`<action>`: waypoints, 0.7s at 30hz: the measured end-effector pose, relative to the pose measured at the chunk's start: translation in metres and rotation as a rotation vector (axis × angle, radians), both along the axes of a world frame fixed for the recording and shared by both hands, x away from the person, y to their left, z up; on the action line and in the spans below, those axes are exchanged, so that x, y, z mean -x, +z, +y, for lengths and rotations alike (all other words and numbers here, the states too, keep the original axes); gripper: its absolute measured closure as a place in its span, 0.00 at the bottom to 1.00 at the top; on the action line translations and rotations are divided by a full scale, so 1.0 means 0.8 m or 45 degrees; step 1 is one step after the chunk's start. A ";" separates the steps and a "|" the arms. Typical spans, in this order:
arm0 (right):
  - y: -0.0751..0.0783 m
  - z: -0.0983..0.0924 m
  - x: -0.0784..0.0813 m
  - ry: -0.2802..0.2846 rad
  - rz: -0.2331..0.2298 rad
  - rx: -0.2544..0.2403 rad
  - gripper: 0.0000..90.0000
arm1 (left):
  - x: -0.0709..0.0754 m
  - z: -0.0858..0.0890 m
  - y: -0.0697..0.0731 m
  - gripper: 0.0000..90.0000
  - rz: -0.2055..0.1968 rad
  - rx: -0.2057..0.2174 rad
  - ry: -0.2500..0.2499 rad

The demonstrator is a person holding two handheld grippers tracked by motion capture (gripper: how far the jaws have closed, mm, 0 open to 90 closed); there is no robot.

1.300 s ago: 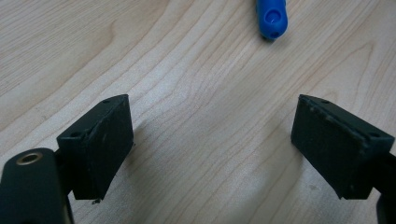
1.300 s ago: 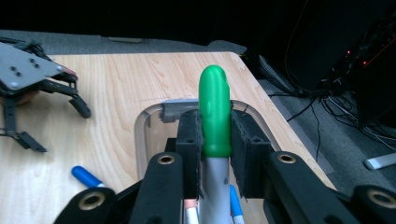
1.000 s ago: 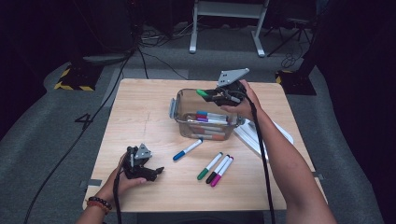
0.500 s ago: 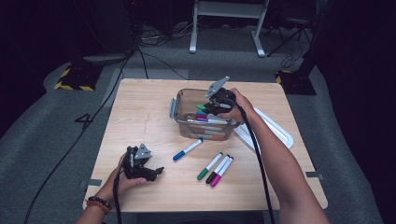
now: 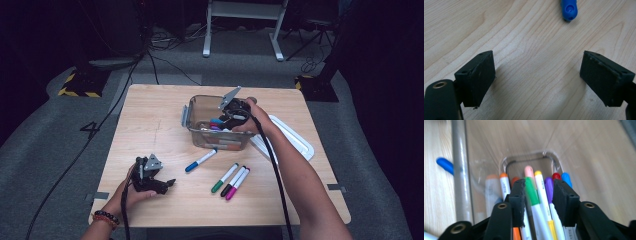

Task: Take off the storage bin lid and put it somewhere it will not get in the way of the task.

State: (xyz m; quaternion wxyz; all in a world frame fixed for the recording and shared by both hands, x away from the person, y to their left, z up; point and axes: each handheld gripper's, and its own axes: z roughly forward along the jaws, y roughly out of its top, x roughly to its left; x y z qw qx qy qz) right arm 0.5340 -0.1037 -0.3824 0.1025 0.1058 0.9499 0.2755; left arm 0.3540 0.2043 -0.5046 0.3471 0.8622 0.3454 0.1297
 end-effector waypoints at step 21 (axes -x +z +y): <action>0.058 -0.125 0.110 0.008 -0.161 -0.461 0.44 | 0.000 0.000 0.000 0.15 0.000 0.000 0.001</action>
